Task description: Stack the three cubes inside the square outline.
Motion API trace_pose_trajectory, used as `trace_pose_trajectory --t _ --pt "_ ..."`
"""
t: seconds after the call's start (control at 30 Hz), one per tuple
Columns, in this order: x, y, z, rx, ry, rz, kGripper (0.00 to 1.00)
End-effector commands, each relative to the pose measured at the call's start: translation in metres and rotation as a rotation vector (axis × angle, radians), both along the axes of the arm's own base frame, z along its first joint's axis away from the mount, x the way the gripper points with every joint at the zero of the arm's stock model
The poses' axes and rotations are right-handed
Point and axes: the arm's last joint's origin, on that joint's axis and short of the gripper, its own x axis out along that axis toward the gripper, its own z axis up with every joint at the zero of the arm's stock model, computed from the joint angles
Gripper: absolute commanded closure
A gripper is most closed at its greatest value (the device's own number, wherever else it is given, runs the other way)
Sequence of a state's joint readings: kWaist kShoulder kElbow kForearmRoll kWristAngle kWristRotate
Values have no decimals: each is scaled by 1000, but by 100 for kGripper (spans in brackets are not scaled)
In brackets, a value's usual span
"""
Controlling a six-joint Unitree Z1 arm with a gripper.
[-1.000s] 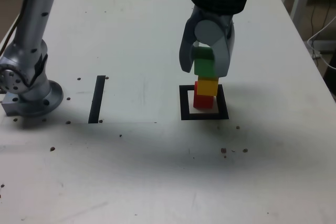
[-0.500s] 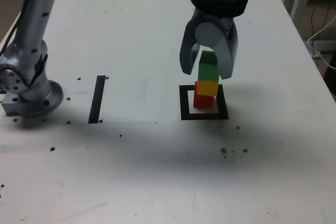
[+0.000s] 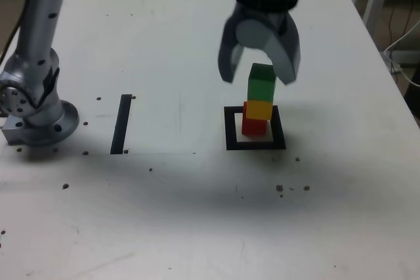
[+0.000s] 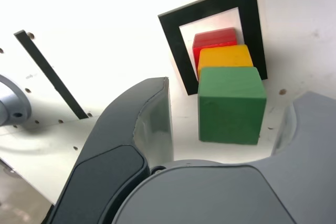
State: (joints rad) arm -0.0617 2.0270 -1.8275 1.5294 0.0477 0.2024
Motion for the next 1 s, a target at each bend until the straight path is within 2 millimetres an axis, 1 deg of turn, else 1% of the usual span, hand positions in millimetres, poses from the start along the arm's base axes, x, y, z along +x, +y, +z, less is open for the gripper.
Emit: trace_pose_trajectory --t 0.0,0.2,0.4,0.7,0.97 --pt "-13 2 12 17 -20 12 3" --pt "-40 10 22 37 -22 44 3" --pt "-69 18 20 54 -4 85 3" --pt "-109 20 5 49 10 123 2" --pt "-146 20 -17 46 34 160 2"
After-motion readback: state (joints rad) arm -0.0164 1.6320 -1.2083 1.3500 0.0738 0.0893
